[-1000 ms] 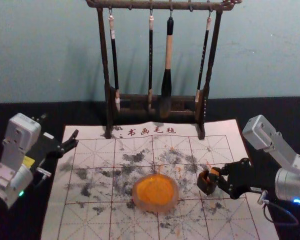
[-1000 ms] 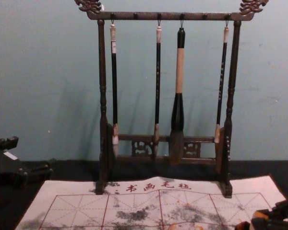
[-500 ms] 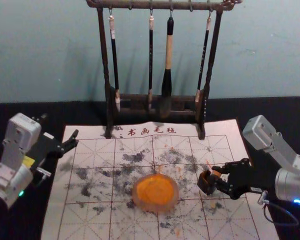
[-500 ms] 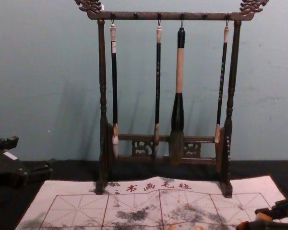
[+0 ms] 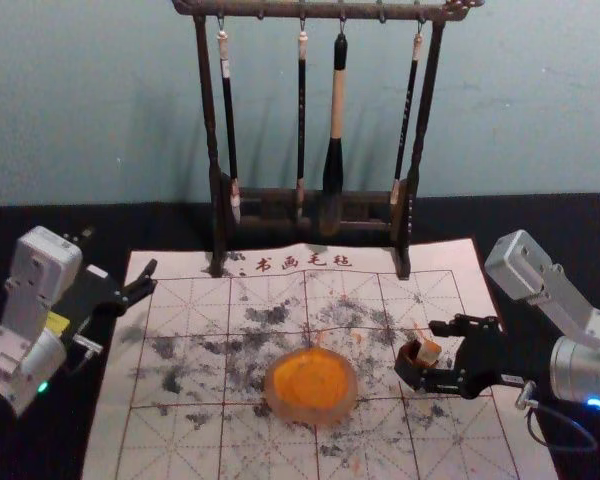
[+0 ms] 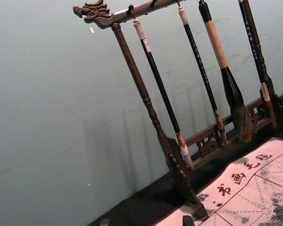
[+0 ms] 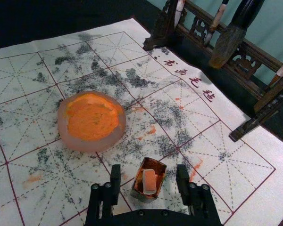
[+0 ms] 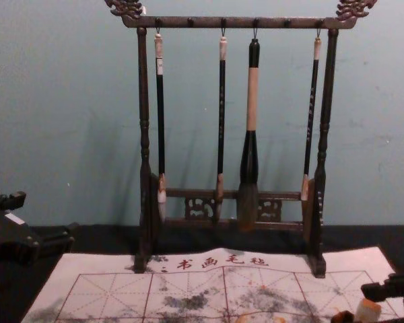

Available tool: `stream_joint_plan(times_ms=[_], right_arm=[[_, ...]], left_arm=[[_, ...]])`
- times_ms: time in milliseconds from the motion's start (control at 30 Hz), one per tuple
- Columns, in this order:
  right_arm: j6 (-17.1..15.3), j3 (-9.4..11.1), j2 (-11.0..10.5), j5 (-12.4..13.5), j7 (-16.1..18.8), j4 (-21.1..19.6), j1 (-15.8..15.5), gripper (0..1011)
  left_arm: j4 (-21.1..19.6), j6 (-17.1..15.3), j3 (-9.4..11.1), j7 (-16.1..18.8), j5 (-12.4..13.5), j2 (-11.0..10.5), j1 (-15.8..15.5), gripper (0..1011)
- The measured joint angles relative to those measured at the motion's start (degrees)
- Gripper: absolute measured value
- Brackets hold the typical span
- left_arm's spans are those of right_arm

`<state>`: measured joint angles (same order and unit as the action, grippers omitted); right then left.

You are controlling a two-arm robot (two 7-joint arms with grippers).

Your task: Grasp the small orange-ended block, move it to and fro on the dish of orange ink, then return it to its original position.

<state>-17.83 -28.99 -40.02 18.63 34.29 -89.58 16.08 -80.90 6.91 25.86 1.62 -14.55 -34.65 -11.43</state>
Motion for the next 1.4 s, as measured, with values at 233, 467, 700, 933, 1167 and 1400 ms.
stream_joint_plan(times_ms=[233, 467, 700, 933, 1167, 1400], right_arm=[[0.00, 0.00, 0.00, 0.00, 0.00, 0.00, 0.00, 911], [0.44, 0.36, 0.03, 0.08, -0.47, -0.26, -0.20, 1000], [4.97, 4.30, 0.67, 1.17, -4.70, -3.39, -3.00, 1000], [6.93, 9.37, 2.23, -0.43, -13.88, -7.34, -7.61, 1000], [7.65, 11.52, 4.26, -5.23, -22.36, -7.30, -11.97, 1000], [9.03, 11.80, 6.50, -8.98, -26.66, -3.87, -14.23, 1000]], left_arm=[[0.00, 0.00, 0.00, 0.00, 0.00, 0.00, 0.00, 1001], [0.00, 0.00, 0.00, 0.00, 0.00, 0.00, 0.00, 1001], [0.00, 0.00, 0.00, 0.00, 0.00, 0.00, 0.00, 1001], [0.00, 0.00, 0.00, 0.00, 0.00, 0.00, 0.00, 1001], [0.00, 0.00, 0.00, 0.00, 0.00, 0.00, 0.00, 1001], [0.00, 0.00, 0.00, 0.00, 0.00, 0.00, 0.00, 1001]])
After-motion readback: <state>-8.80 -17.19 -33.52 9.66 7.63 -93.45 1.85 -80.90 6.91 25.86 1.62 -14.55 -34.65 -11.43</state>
